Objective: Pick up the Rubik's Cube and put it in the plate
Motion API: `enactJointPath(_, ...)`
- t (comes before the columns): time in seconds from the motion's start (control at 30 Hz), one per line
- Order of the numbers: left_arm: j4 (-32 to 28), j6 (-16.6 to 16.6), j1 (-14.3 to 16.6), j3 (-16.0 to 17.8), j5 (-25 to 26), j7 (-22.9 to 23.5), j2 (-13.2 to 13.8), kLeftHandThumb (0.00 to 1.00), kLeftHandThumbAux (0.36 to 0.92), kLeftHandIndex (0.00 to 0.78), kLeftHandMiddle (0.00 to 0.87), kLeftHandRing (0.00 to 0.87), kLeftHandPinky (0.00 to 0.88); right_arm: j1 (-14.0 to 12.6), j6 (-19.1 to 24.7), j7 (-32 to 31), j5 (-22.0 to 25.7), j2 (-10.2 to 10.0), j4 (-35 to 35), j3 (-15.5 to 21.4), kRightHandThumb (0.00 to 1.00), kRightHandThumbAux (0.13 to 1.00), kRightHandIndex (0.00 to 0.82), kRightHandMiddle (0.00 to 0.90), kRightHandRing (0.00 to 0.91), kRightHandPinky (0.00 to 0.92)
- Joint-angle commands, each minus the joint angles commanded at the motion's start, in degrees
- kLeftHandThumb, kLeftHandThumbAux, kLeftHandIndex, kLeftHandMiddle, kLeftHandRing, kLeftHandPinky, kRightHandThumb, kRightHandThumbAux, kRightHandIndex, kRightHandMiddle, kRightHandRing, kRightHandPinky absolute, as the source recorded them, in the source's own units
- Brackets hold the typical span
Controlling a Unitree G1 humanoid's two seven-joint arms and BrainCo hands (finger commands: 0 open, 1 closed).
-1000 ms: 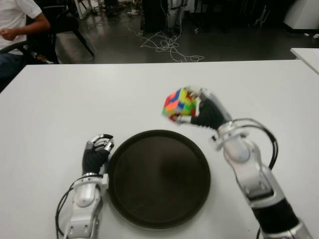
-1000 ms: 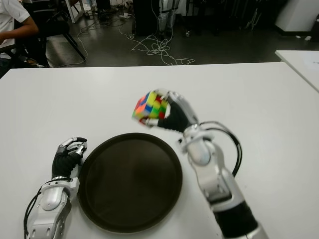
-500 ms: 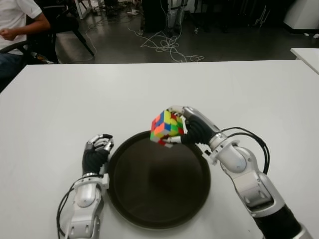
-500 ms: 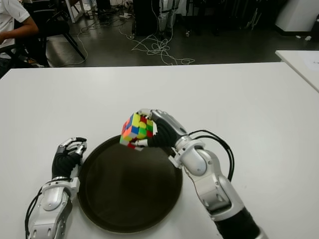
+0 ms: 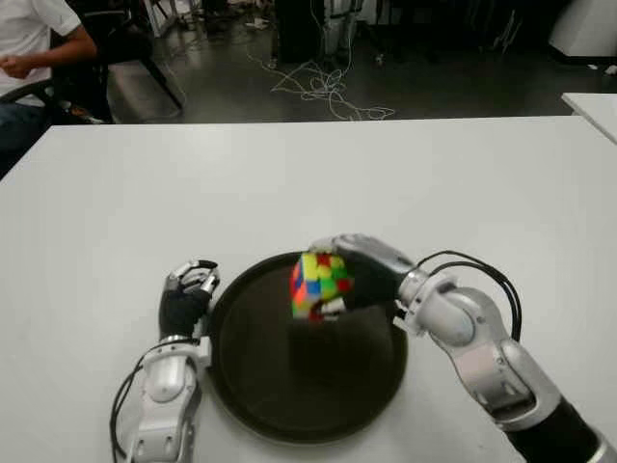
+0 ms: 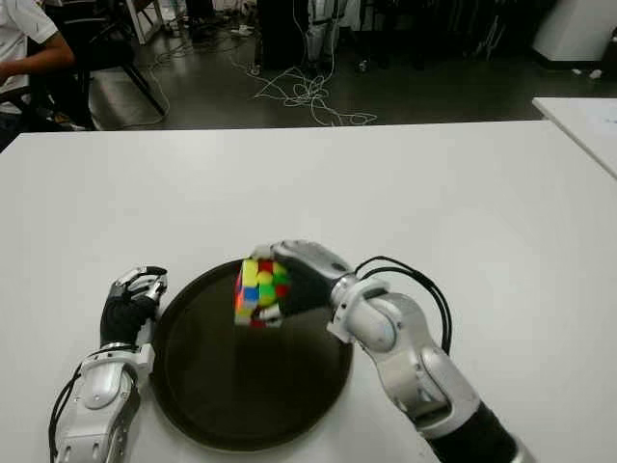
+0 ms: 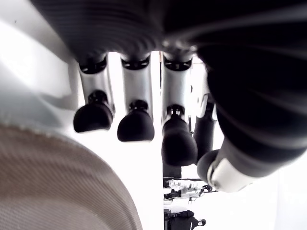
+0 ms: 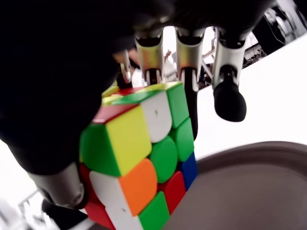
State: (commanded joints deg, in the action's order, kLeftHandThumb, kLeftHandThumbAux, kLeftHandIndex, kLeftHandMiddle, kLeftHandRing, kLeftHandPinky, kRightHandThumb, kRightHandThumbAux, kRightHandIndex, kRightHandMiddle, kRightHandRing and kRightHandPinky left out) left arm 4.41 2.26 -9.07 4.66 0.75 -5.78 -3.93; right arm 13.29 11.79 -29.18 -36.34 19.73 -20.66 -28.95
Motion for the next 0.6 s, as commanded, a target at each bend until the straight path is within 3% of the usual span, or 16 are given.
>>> enactJointPath(0.2, 0.2, -0.4, 0.0, 0.0, 0.0, 0.1, 0.1, 0.710, 0.704, 0.444, 0.808, 0.819, 0.808, -0.4, -2.0, 0.0, 0.0, -0.1, 2.6, -0.5, 0.683, 0.736, 0.435, 0.778, 0.778, 0.746)
enactJointPath(0.4, 0.6, -0.2, 0.2, 0.1, 0.1, 0.4, 0.3, 0.709, 0.705, 0.444, 0.803, 0.814, 0.800, -1.3, -2.5, 3.9, -2.8, -2.2, 5.8, -1.7, 0.683, 0.737, 0.434, 0.782, 0.779, 0.754)
enactJointPath(0.6, 0.6, 0.0, 0.2, 0.1, -0.1, 0.5, 0.5, 0.708, 0.705, 0.443, 0.801, 0.812, 0.801, -0.6, -4.8, 5.7, -3.0, -2.6, 9.8, -2.3, 0.683, 0.738, 0.432, 0.777, 0.776, 0.754)
